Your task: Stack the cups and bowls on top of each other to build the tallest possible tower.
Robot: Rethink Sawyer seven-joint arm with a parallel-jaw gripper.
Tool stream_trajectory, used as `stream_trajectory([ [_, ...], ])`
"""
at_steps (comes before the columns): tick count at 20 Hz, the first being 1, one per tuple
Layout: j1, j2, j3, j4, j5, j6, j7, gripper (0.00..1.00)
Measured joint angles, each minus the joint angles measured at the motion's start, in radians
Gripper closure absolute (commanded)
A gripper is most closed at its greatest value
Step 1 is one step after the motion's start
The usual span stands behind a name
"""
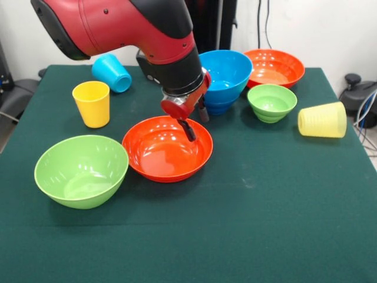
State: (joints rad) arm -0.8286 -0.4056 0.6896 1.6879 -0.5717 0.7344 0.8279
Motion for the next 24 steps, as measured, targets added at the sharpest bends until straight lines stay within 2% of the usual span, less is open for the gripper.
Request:
stream_trajectory([
  [11, 0.003, -0.003, -0.015, 0.0, 0.0, -0.004, 0.0, 0.0],
  [24, 0.027, -0.001, -0.048, 0.0, -0.002, -0.058, 0.0, 0.0],
])
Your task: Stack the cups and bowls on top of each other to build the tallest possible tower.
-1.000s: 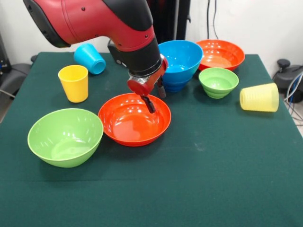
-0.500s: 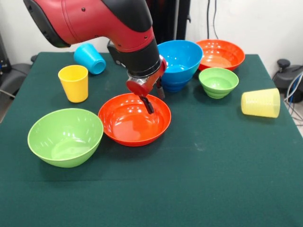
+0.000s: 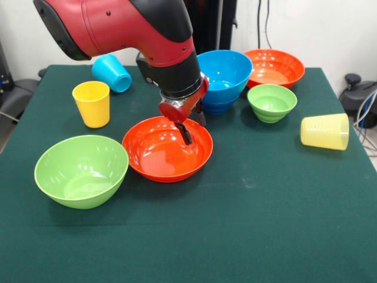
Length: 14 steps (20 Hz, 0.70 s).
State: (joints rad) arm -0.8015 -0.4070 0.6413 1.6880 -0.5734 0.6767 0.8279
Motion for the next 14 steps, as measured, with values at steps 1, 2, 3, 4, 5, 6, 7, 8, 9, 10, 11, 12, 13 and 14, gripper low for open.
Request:
stream_trajectory([
  [1, 0.0, 0.0, -0.001, 0.0, 0.0, -0.002, 0.0, 0.0],
  [2, -0.001, 0.0, -0.001, 0.0, 0.001, -0.003, 0.0, 0.0],
  [3, -0.001, 0.0, -0.001, 0.0, 0.001, -0.004, 0.0, 0.0],
  [4, -0.002, 0.0, -0.001, 0.0, 0.001, -0.006, 0.0, 0.0],
  [5, -0.003, 0.0, -0.001, 0.0, 0.001, -0.007, 0.0, 0.0],
  [6, -0.005, 0.0, -0.001, 0.0, 0.001, -0.01, 0.0, 0.0],
  [7, -0.006, 0.0, -0.001, 0.0, 0.001, -0.011, 0.0, 0.0],
  [8, -0.006, 0.0, -0.001, 0.0, 0.001, -0.011, 0.0, 0.0],
  [9, -0.006, 0.0, -0.001, 0.0, 0.001, -0.011, 0.0, 0.0],
  [10, -0.006, 0.0, -0.001, 0.0, 0.001, -0.011, 0.0, 0.0],
  [11, -0.006, 0.0, -0.001, 0.0, 0.001, -0.011, 0.0, 0.0],
  [12, -0.006, 0.0, -0.001, 0.0, 0.001, -0.011, 0.0, 0.0],
  [13, -0.006, 0.0, -0.001, 0.0, 0.001, -0.011, 0.0, 0.0],
  [14, -0.006, 0.0, -0.001, 0.0, 0.001, -0.011, 0.0, 0.0],
])
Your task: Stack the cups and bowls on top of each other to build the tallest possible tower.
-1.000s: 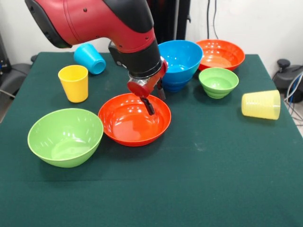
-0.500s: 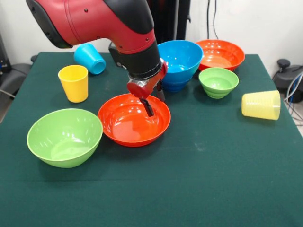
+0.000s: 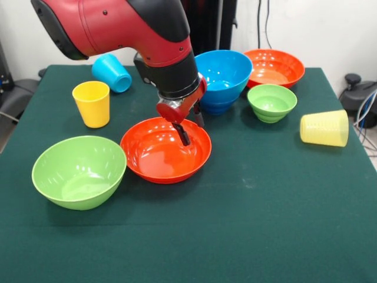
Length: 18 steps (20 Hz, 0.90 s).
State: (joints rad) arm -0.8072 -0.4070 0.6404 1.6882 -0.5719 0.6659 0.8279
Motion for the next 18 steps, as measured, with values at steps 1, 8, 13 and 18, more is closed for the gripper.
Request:
stream_trajectory([
  [1, 0.0, 0.0, 0.0, 0.0, 0.0, 0.0, 0.0, 0.0],
  [8, -0.003, 0.0, 0.0, 0.0, 0.002, 0.0, 0.0, 0.0],
  [13, -0.01, -0.001, 0.0, 0.0, 0.002, 0.0, 0.0, 0.0],
  [18, -0.024, -0.003, 0.0, 0.0, 0.005, 0.0, 0.0, 0.0],
])
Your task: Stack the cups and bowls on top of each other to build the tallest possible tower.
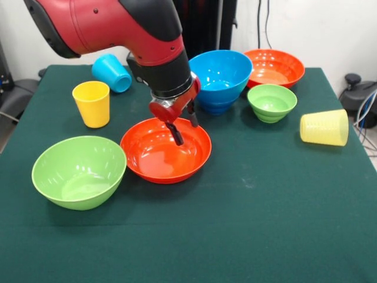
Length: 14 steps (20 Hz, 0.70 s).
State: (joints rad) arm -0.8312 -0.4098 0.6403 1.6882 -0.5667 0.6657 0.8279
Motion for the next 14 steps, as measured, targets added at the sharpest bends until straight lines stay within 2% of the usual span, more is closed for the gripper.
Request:
stream_trajectory([
  [14, -0.054, -0.038, 0.0, 0.01, 0.029, 0.0, 0.0, 0.0],
])
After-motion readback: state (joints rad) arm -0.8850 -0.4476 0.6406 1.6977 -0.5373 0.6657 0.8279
